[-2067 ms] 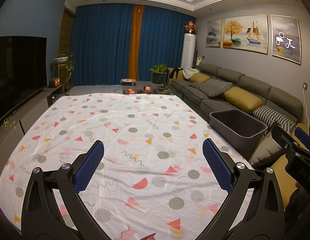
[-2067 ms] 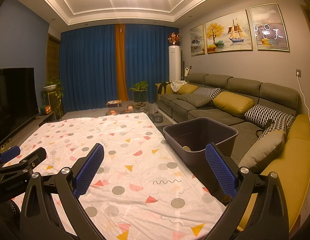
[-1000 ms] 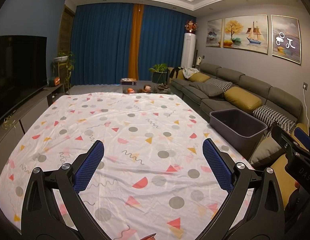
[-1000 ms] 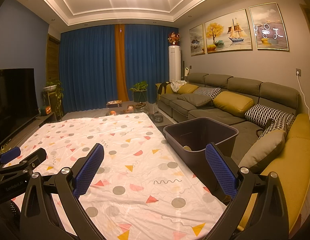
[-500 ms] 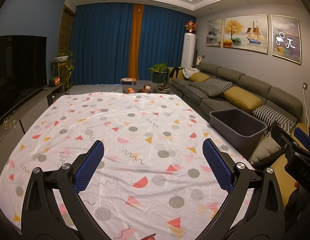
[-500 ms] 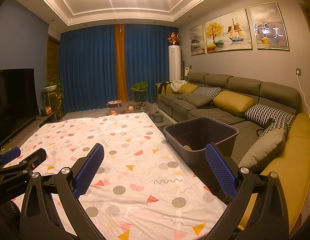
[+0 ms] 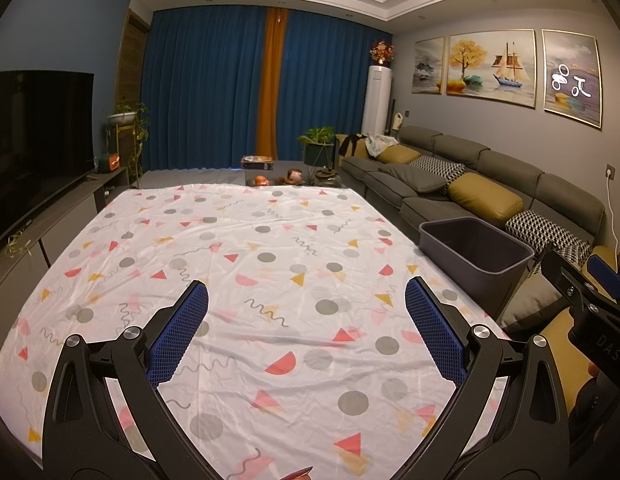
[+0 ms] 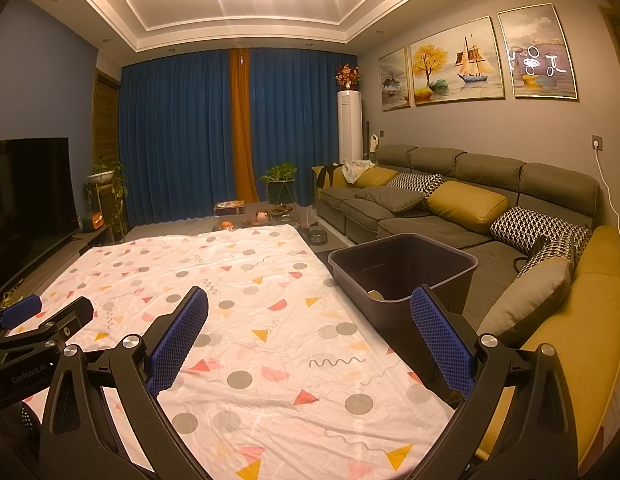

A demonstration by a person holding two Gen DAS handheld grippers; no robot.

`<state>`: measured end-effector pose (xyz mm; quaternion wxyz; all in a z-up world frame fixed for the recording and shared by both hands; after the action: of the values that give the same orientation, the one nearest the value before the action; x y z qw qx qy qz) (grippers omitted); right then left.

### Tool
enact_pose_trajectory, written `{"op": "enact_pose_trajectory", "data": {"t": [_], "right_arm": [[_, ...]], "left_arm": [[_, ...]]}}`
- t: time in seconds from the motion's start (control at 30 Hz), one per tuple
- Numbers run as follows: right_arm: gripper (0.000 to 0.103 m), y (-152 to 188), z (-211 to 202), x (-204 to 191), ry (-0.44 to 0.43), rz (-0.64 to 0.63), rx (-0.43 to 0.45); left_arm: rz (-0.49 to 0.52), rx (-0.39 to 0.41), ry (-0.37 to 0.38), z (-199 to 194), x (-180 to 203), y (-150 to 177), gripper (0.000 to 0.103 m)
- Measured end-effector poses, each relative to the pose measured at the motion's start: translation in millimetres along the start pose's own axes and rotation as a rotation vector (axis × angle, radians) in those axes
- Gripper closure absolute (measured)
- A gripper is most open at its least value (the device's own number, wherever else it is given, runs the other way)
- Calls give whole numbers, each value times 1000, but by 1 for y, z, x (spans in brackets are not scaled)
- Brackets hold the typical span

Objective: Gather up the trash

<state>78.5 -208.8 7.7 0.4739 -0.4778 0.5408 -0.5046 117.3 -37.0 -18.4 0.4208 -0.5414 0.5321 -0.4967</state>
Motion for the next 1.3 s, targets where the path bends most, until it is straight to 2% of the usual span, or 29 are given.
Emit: {"op": "enact_pose_trajectory", "data": {"t": [1.3], "right_arm": [[6, 4, -2, 0, -3, 11, -5]], "left_arm": [[14, 30, -11, -10, -1, -5, 6]]}}
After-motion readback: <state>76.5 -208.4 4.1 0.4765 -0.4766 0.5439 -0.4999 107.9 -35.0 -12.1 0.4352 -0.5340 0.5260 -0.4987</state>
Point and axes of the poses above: each gripper's, at about its wrist camera, not at the fingertips, and z roughly the way its jaws point, x to its right, y to its underside, the point moved 9 cm from there along z, roughly the way its jaws point, and after that the axes turned 15 degrees about x, right-handed, at the moved point
